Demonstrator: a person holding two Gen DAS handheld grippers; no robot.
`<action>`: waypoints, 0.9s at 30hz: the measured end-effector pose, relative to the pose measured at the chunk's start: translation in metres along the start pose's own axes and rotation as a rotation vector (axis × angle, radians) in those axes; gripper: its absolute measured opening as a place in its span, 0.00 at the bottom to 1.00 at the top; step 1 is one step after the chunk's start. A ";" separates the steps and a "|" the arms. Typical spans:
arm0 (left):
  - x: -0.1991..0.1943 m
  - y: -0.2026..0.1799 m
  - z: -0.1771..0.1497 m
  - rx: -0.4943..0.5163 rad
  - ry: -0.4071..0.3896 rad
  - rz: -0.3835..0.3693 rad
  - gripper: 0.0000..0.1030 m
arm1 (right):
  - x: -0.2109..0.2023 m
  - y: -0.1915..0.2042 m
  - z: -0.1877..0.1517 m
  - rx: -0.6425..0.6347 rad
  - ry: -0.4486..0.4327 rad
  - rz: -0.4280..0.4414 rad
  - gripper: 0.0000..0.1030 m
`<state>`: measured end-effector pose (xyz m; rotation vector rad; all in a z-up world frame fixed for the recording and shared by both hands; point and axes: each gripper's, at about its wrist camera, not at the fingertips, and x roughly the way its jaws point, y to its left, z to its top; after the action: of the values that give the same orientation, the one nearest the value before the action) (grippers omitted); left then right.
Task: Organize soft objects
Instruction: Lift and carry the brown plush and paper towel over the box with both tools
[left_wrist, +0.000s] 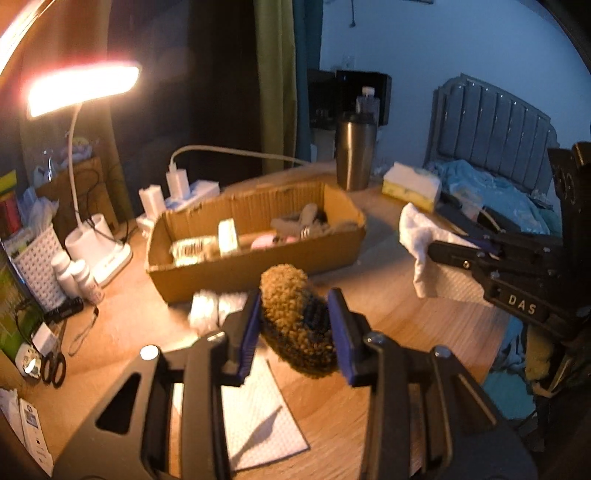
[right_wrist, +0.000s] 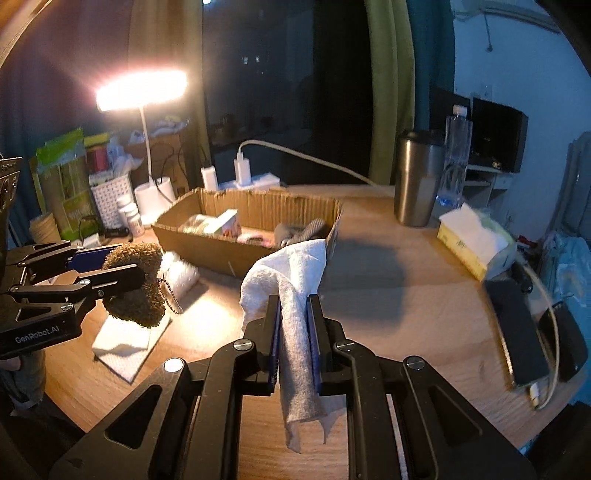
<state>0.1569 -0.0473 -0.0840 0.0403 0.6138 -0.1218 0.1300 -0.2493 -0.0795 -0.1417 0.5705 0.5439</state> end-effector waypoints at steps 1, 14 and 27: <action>-0.001 0.000 0.004 0.001 -0.009 -0.001 0.36 | -0.002 -0.001 0.004 0.000 -0.011 -0.003 0.14; -0.007 -0.006 0.046 0.019 -0.094 -0.010 0.36 | -0.018 -0.019 0.036 0.007 -0.095 -0.030 0.14; 0.009 -0.008 0.089 0.033 -0.147 -0.024 0.36 | -0.017 -0.042 0.069 0.020 -0.157 -0.053 0.14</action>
<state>0.2145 -0.0632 -0.0163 0.0556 0.4658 -0.1566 0.1726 -0.2735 -0.0130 -0.0935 0.4183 0.4927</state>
